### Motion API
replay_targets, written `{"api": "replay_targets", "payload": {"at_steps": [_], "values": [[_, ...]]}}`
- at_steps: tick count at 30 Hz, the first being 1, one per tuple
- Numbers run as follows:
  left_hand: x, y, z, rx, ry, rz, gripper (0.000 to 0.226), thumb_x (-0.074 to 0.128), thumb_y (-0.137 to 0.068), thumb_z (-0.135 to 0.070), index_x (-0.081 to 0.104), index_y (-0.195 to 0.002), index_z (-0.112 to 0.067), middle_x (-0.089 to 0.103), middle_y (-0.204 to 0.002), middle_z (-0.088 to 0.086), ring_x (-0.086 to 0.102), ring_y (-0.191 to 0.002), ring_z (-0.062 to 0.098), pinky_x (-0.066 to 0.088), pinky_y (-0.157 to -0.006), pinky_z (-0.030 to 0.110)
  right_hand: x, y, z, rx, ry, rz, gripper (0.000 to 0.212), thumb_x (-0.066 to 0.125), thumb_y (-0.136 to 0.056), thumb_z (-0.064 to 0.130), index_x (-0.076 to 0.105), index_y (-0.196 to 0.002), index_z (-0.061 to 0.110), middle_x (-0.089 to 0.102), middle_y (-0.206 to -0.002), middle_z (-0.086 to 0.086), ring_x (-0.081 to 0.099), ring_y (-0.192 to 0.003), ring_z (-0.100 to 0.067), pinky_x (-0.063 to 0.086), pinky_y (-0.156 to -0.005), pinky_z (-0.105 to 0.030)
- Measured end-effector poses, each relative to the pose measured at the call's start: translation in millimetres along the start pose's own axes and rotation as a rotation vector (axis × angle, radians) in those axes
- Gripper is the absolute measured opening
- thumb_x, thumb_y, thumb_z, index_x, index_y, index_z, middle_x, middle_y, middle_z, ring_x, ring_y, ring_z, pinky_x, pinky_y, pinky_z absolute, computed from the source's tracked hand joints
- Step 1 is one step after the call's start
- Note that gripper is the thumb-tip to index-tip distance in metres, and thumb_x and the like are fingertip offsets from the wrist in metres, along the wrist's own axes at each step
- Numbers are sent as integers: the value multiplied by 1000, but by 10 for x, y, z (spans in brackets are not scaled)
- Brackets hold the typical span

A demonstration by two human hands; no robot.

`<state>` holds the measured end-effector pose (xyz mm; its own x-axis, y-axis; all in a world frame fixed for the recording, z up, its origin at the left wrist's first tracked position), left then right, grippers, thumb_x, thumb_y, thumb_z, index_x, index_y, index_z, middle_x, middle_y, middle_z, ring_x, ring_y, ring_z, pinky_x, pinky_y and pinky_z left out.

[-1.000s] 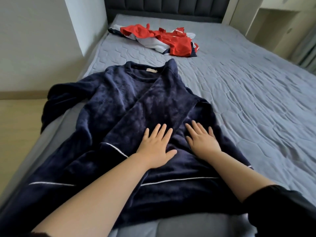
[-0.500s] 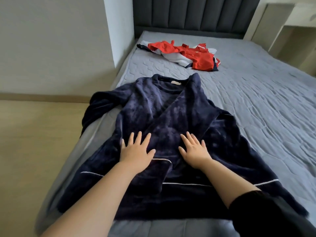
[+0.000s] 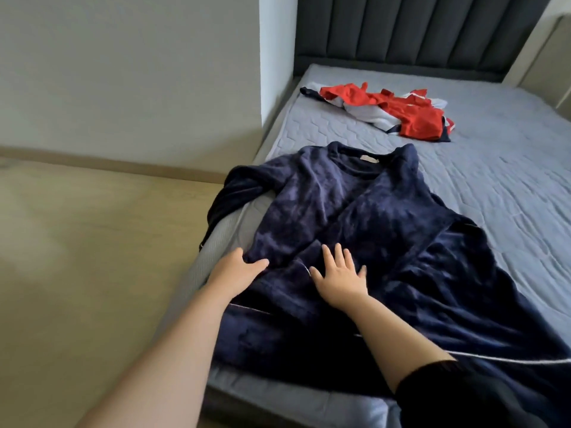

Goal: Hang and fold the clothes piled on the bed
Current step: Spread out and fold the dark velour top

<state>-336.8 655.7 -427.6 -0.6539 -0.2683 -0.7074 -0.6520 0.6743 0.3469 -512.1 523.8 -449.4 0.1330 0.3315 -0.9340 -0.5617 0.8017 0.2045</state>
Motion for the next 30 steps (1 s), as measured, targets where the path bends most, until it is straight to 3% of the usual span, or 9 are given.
{"api": "replay_targets", "payload": {"at_steps": [5,10,12,15,17,20,22,26,30], "values": [[-108,65,219,-178,256,277,79,58,-83,-62,46,-138,-6,45,-144,9,48,-121,27,35,-90,31,63,-87,-62,24,48,6,69,22,-95,60,-1,-152,30,-10,-161,0,-10,-147,-20,1,-113,-59],[-310,121,130,-135,-398,77,63,60,-87,-53,53,-124,-3,58,-125,12,57,-107,30,41,-78,30,110,-19,-13,44,128,-103,66,20,-95,54,-1,-152,31,-7,-161,0,-8,-147,-20,2,-113,-59],[-408,140,-73,7,-533,-151,43,59,-89,-30,50,-127,-12,54,-127,8,53,-112,28,43,-80,33,114,-10,-7,48,144,-133,65,20,-95,52,-1,-152,30,-6,-161,-1,-7,-147,-21,1,-112,-59],[-280,327,-586,559,-372,-326,46,45,-96,-25,40,-141,-22,44,-142,-1,37,-131,21,35,-100,34,101,-1,-2,44,176,-158,64,19,-95,49,-1,-153,29,-5,-161,-2,-7,-147,-21,-2,-113,-59],[-32,399,-669,687,-390,-163,50,36,-100,-36,30,-148,-24,31,-154,-2,20,-142,18,21,-112,36,97,15,10,37,186,-174,64,19,-95,47,0,-153,27,-4,-161,-3,-7,-147,-21,-4,-113,-58],[289,286,-220,440,-767,226,56,23,-101,-43,4,-152,-33,-12,-160,-6,-16,-146,18,-2,-116,49,97,26,13,25,177,-155,63,18,-96,46,-2,-153,27,-6,-161,-4,-8,-147,-22,-6,-113,-56],[289,223,-61,373,-741,279,57,23,-101,-39,-2,-152,-35,-21,-158,-9,-23,-144,15,-8,-115,51,99,16,7,16,164,-136,63,18,-96,46,-3,-153,27,-7,-161,-4,-9,-147,-23,-6,-114,-56],[170,115,-103,371,-518,54,66,34,-94,-30,2,-152,-35,-14,-159,-11,-11,-147,19,1,-117,51,91,28,18,-3,159,-160,64,21,-96,41,-3,-153,25,-9,-160,-6,-12,-147,-24,-7,-114,-55],[109,-42,-118,361,-121,17,73,45,-90,-17,11,-151,-37,8,-159,-13,32,-138,22,37,-107,43,14,1,63,-35,149,-182,67,26,-95,40,-3,-153,23,-12,-160,-6,-14,-146,-24,-7,-113,-56]]}}
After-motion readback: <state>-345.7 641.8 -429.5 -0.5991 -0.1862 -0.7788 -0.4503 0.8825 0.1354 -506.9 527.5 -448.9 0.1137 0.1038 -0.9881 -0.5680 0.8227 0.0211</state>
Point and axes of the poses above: each hand's wrist, its own y-axis away from the middle knuckle, its own x-axis out of the palm, z = x × y, the point moved 5 cm from there along -y, towards the middle knuckle
